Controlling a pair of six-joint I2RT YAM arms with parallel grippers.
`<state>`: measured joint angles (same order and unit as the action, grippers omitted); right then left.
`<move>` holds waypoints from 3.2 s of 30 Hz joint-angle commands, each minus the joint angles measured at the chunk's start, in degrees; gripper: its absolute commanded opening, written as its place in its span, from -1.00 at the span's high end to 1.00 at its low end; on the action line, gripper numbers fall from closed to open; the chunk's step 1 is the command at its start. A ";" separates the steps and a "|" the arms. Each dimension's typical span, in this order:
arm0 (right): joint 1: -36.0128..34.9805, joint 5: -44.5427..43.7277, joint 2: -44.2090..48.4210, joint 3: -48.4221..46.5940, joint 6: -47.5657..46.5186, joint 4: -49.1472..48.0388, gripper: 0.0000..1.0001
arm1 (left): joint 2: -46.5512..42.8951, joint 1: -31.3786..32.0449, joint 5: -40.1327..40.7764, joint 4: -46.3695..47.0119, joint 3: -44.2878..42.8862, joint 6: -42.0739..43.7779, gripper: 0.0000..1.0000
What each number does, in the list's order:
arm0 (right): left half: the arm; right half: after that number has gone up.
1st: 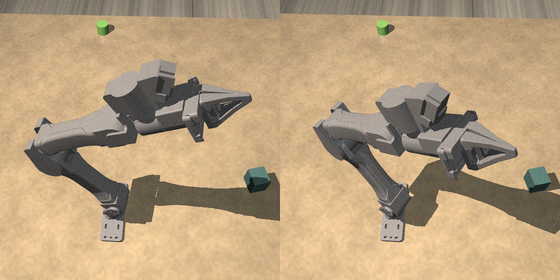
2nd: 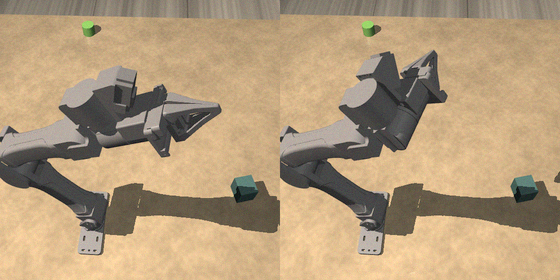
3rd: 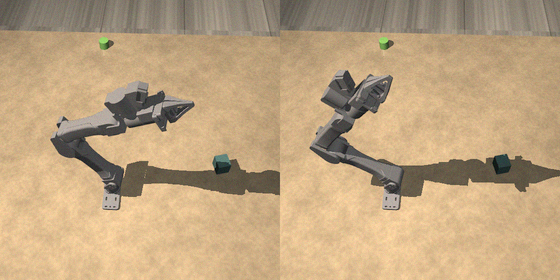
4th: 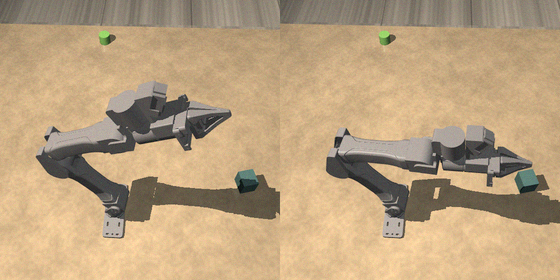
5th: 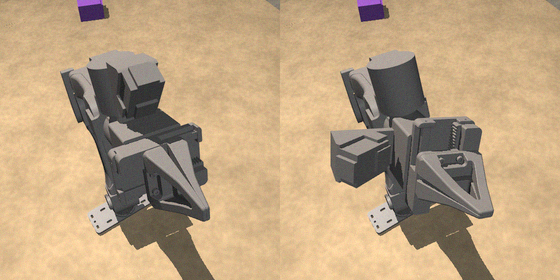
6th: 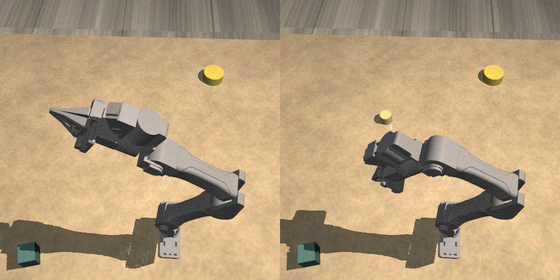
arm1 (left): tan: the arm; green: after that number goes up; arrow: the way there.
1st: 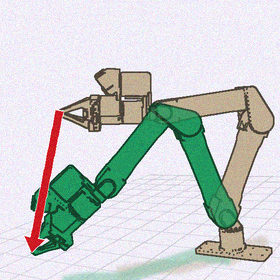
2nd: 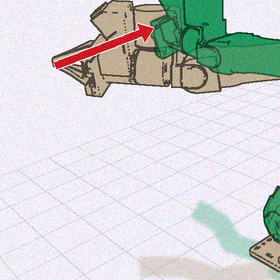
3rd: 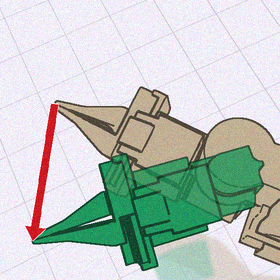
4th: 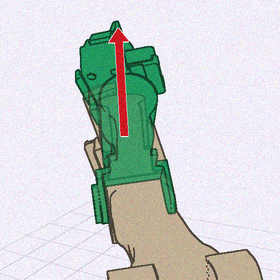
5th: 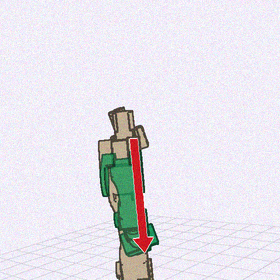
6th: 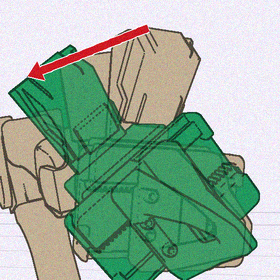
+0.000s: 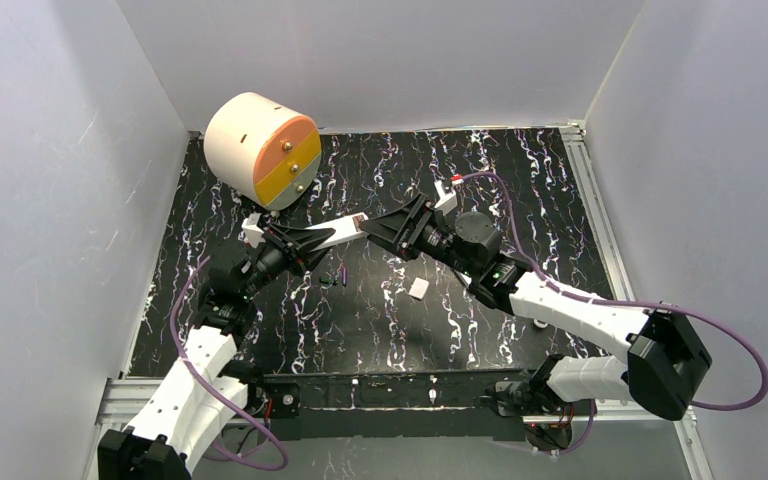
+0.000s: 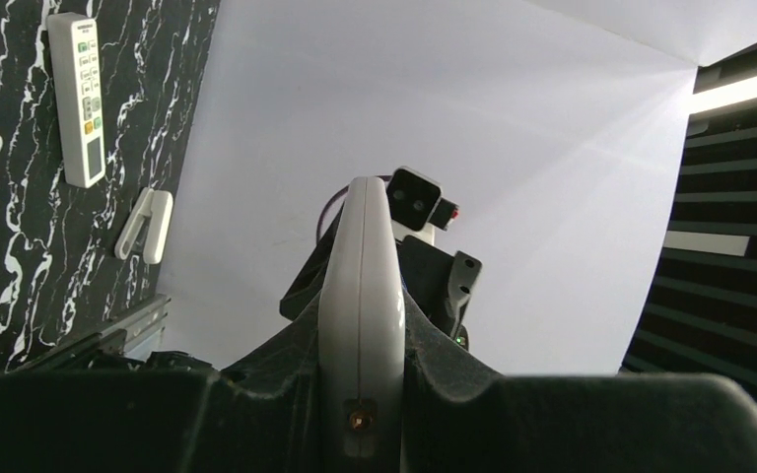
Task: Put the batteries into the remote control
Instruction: Load the battery into the remote control.
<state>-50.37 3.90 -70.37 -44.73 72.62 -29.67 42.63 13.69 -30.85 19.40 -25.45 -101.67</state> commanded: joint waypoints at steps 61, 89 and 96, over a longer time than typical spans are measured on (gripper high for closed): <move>-0.11 0.43 -8.40 -6.16 5.48 0.99 0.24 | -1.99 0.08 -5.80 10.27 0.01 0.77 1.00; 4.60 21.19 -3.16 2.58 -7.87 -12.84 -0.44 | 6.78 -2.55 -19.35 9.68 -1.97 30.06 1.00; 7.47 22.15 -1.52 4.44 -7.69 -12.75 -0.20 | 10.16 -4.63 -26.60 9.65 -4.37 29.53 1.00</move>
<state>-44.38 24.23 -74.04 -40.38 66.28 -37.56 51.48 10.13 -50.94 28.75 -27.33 -73.76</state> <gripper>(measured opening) 0.637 0.194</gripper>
